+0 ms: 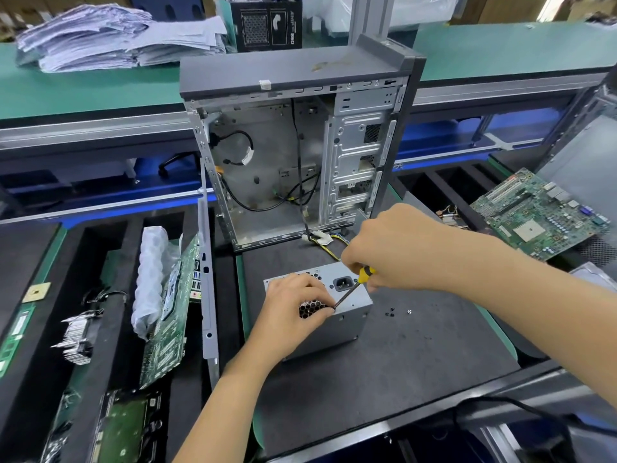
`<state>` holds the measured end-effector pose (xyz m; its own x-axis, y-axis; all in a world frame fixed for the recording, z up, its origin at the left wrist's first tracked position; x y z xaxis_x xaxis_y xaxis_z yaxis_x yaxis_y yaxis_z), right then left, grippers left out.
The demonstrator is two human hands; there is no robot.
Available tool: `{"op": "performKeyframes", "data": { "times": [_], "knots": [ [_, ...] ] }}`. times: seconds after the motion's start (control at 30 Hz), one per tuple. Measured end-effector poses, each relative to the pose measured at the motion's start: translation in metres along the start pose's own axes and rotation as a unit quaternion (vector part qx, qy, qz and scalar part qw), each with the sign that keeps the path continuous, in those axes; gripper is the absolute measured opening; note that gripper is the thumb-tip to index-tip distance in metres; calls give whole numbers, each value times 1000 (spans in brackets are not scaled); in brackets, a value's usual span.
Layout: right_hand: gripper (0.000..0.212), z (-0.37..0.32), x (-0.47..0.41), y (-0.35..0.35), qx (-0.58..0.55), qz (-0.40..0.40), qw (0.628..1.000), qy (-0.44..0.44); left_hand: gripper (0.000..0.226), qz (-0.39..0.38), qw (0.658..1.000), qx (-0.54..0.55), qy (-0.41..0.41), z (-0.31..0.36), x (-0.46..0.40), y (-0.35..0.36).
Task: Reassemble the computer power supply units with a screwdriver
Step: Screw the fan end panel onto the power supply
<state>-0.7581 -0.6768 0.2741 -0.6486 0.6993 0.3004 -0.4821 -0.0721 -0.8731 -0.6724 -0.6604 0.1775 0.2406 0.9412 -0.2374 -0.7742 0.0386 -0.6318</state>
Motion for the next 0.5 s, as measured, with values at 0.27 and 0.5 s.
{"op": "performKeyframes", "data": {
  "times": [0.27,0.5],
  "knots": [
    [40,-17,-11,-14,56,28,997,-42,9,2,1000,17,-7,-2,0,2],
    [16,-17,-19,-17,-46,-26,994,-92,12,2,999,39,-15,-5,-1,1]
  ]
}}
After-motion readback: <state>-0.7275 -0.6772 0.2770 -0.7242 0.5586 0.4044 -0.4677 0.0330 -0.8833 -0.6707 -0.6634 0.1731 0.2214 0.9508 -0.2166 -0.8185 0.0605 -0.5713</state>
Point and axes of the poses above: each hand's wrist, its own x-axis away from the middle knuckle, its own y-axis out of the palm, z = x × y, the point moved 9 cm from there along -x, towards the middle knuckle, and after that the axes turned 1 degree about y, right-handed, at the moved point
